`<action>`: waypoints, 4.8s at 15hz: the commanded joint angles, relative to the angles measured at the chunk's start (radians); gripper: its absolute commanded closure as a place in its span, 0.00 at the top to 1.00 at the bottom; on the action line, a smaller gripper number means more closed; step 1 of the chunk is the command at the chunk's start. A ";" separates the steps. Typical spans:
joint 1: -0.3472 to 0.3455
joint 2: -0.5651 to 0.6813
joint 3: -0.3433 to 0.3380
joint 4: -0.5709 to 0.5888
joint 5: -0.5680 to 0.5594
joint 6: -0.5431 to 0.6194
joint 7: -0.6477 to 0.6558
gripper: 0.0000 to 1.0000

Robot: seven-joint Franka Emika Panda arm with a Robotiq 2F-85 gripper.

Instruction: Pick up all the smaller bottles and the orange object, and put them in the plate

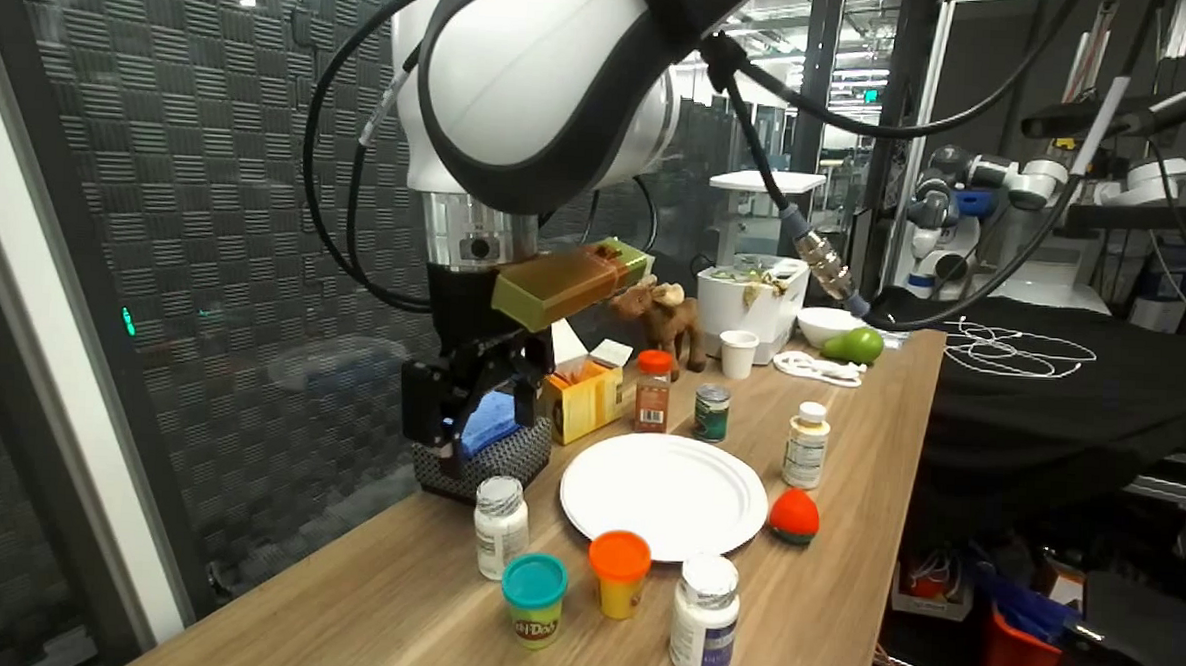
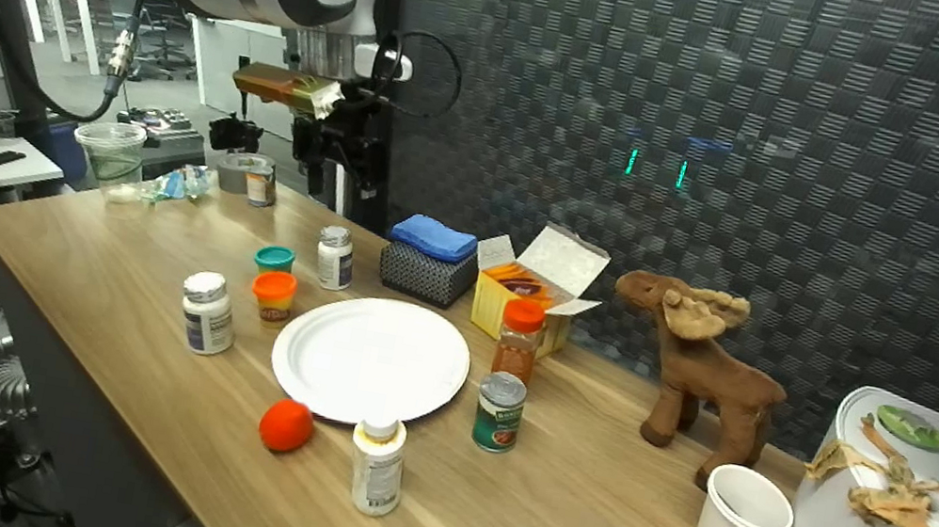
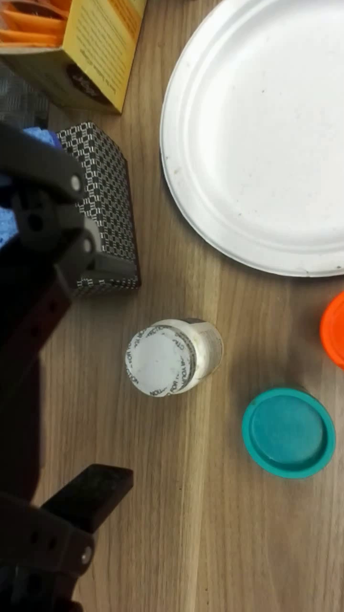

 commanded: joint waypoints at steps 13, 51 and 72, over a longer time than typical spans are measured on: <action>0.010 0.096 -0.006 0.105 0.099 -0.141 -0.075 1.00; -0.119 -0.040 -0.179 -0.071 0.096 -0.051 0.130 0.19; 0.038 -0.178 -0.119 -0.066 -0.114 -0.011 0.296 0.99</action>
